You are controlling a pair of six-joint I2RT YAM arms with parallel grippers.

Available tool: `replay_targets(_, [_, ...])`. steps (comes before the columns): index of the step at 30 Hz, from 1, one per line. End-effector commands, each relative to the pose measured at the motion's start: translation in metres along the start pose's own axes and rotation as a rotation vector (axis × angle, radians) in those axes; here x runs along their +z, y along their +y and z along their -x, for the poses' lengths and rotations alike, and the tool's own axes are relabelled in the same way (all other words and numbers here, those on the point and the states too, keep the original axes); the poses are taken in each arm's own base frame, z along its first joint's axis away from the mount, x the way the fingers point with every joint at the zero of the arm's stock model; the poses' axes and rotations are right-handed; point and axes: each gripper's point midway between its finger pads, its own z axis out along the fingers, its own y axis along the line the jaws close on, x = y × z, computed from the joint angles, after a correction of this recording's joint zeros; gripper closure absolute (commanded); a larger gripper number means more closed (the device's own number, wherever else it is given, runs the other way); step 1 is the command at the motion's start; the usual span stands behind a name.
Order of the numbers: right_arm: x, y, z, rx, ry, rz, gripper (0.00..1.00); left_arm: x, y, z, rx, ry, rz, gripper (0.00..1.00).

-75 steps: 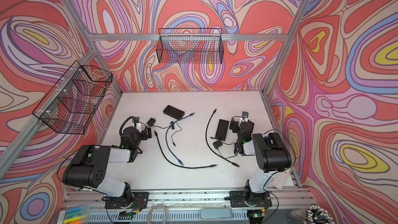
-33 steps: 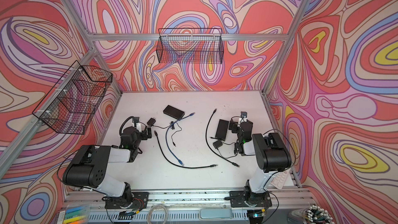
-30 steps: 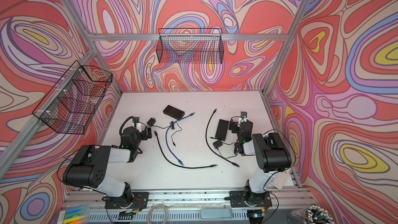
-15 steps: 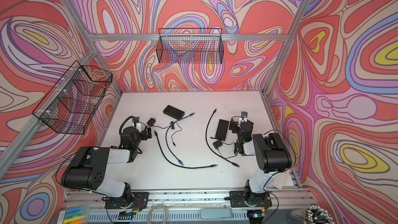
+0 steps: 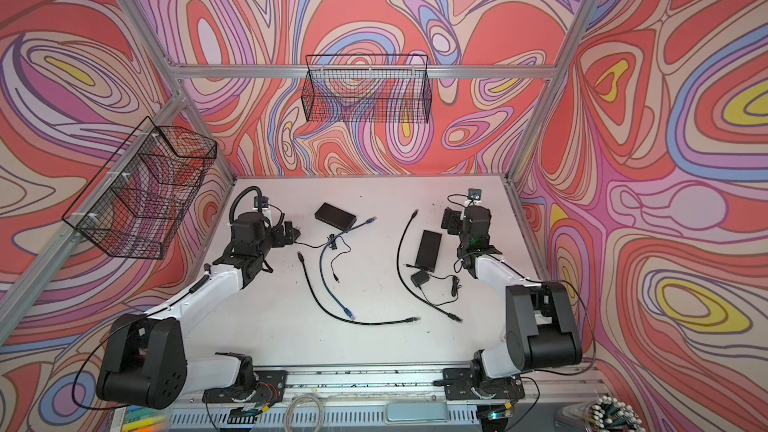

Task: Insert the plug into the switch port
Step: 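Grasp the black finned switch with the right gripper while the left gripper advances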

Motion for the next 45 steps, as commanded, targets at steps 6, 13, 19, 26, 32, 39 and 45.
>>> replay_targets(6, [-0.024,0.056,-0.03,-0.051,0.287,0.006,0.02,-0.036,-0.017,-0.024,-0.193,0.231,-0.081,0.0])
replay_targets(13, [-0.038,0.062,-0.06,0.139,0.49,-0.005,0.02,-0.065,-0.038,-0.061,-0.294,0.462,-0.161,0.0])
replay_targets(19, [-0.045,0.056,-0.088,0.149,0.635,-0.068,0.02,-0.075,-0.07,-0.086,-0.247,0.538,-0.232,0.0])
replay_targets(26, [-0.048,0.059,-0.108,0.172,0.708,-0.074,0.02,-0.074,-0.096,-0.092,-0.303,0.524,-0.312,0.0])
replay_targets(32, [-0.042,0.065,-0.131,0.142,0.783,-0.108,0.02,-0.079,-0.121,-0.09,-0.287,0.521,-0.379,0.0])
replay_targets(39, [-0.031,0.071,-0.137,0.128,0.807,-0.126,0.02,-0.08,-0.135,-0.091,-0.249,0.509,-0.411,0.0])
replay_targets(45, [-0.017,0.073,-0.147,0.104,0.842,-0.15,0.03,-0.084,-0.133,-0.088,-0.25,0.479,-0.418,0.0])
